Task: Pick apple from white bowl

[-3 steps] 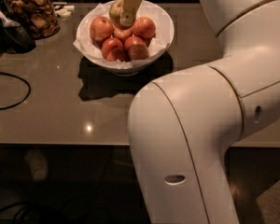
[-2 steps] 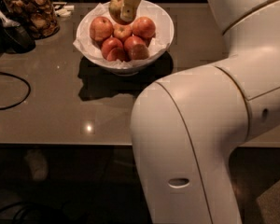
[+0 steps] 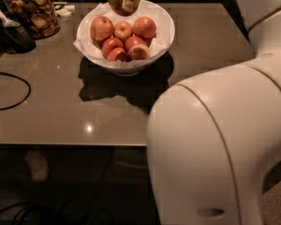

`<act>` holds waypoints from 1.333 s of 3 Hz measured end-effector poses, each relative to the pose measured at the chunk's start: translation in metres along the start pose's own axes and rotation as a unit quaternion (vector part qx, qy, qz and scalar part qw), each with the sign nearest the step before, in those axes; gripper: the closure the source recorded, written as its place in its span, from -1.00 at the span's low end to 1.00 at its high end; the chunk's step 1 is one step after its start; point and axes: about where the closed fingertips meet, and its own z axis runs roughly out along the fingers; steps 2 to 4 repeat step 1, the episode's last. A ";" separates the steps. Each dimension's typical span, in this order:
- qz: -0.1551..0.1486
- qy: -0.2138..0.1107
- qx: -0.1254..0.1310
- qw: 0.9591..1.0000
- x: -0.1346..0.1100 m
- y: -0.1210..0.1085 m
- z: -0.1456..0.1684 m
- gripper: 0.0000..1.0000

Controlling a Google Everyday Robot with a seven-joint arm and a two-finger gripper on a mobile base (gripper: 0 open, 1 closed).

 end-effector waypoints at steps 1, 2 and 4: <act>-0.011 -0.019 0.005 1.000 0.000 0.010 -0.021 1.00; -0.011 -0.019 0.005 1.000 0.000 0.010 -0.021 1.00; -0.011 -0.019 0.005 1.000 0.000 0.010 -0.021 1.00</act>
Offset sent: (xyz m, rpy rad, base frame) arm 0.0000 0.0000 0.0000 0.0000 0.0000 0.0000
